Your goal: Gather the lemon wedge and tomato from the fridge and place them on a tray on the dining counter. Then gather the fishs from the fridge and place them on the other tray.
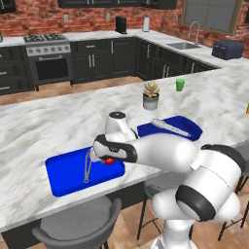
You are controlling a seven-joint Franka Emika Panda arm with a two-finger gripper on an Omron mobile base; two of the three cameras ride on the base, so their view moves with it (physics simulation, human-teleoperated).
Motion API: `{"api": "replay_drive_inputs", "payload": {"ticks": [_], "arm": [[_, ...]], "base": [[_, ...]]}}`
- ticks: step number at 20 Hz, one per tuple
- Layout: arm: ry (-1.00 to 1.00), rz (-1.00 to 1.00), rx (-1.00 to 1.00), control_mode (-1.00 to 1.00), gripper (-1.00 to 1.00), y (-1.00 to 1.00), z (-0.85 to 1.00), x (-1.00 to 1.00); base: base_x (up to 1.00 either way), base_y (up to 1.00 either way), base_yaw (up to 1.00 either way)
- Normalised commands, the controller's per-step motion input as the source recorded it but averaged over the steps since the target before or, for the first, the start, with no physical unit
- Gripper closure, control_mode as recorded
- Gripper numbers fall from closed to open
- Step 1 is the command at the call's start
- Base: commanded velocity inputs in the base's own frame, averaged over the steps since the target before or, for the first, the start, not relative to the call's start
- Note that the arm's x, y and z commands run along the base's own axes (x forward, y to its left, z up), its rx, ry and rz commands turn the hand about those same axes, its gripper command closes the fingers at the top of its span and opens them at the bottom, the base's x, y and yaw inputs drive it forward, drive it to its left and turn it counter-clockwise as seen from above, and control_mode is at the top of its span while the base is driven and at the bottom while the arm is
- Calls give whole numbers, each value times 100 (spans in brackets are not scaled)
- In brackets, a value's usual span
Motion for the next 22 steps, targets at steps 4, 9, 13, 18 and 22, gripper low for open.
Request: {"api": "replay_drive_inputs", "payload": {"ticks": [4,9,13,18,22], "arm": [[0,0,0,-100,100,0,-23,13],[3,0,0,-100,100,0,-17,23],[0,0,0,-100,100,11,-11,9],[0,0,0,-100,100,18,-6,3],[0,0,0,-100,100,10,-14,0]], "base": [[0,0,0],[0,0,0],[0,0,0],[0,0,0],[0,0,0]]}}
